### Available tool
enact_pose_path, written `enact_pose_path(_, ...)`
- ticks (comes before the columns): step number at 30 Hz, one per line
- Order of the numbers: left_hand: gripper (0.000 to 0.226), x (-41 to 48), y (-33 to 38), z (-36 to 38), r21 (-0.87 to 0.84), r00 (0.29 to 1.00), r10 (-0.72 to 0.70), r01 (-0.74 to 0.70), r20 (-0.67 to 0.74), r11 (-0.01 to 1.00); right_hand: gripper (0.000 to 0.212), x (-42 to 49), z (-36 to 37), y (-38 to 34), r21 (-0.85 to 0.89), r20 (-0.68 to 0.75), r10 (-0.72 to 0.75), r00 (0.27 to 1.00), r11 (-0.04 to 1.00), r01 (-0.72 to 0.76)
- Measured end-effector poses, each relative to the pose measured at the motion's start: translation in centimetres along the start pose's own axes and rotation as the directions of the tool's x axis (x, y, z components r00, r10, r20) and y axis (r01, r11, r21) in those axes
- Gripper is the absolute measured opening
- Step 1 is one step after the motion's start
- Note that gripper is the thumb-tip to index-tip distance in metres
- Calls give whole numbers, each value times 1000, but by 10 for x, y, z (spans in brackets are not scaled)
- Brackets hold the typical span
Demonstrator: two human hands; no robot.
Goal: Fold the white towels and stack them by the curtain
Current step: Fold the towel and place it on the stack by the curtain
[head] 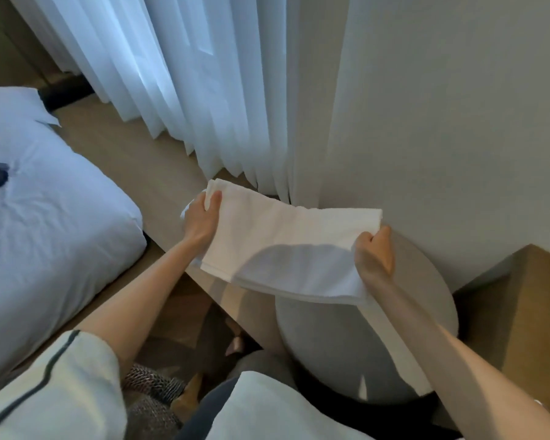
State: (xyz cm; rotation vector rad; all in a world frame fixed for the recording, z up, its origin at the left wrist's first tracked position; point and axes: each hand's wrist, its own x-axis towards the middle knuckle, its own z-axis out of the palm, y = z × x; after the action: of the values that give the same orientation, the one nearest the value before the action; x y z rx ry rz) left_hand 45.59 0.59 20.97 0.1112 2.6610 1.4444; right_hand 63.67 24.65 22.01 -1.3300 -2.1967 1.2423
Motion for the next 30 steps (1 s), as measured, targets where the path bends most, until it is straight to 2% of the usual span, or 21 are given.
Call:
enact_pose_path(4, 45, 33, -19, -10, 15, 999, -50, 50, -17, 999, 12, 18, 32, -19, 16, 45, 14, 999, 1000, -15)
enact_pose_path(6, 42, 57, -33, -16, 37, 997, -57, 55, 45, 998, 17, 28, 55, -29, 3, 38, 2, 999, 1000, -2)
enact_pose_path(9, 22, 100, -61, -23, 40, 983, -73, 68, 169, 997, 18, 42, 99, -39, -26, 38, -4, 999, 1000, 5)
enact_pose_path(12, 24, 153, -94, -29, 77, 973, -127, 114, 193, 990, 11, 57, 153, -45, -25, 59, 33, 998, 999, -32)
enact_pose_path(17, 30, 242, -147, -37, 131, 951, -183, 154, 248, 979, 8, 79, 248, -58, -35, 63, 188, 980, 982, -186)
enact_pose_path(21, 19, 309, -181, -38, 88, 930, -178, 158, 321, 984, 10, 98, 315, -64, 30, 51, 317, 947, 947, -319)
enact_pose_path(27, 21, 400, -238, -26, 77, 912, -196, 181, 361, 981, 15, 136, 402, -56, 100, 25, 525, 851, 845, -525)
enact_pose_path(30, 25, 432, -266, -6, 98, 897, -200, 175, 394, 980, 28, 155, 437, -42, 105, 55, 625, 779, 772, -627)
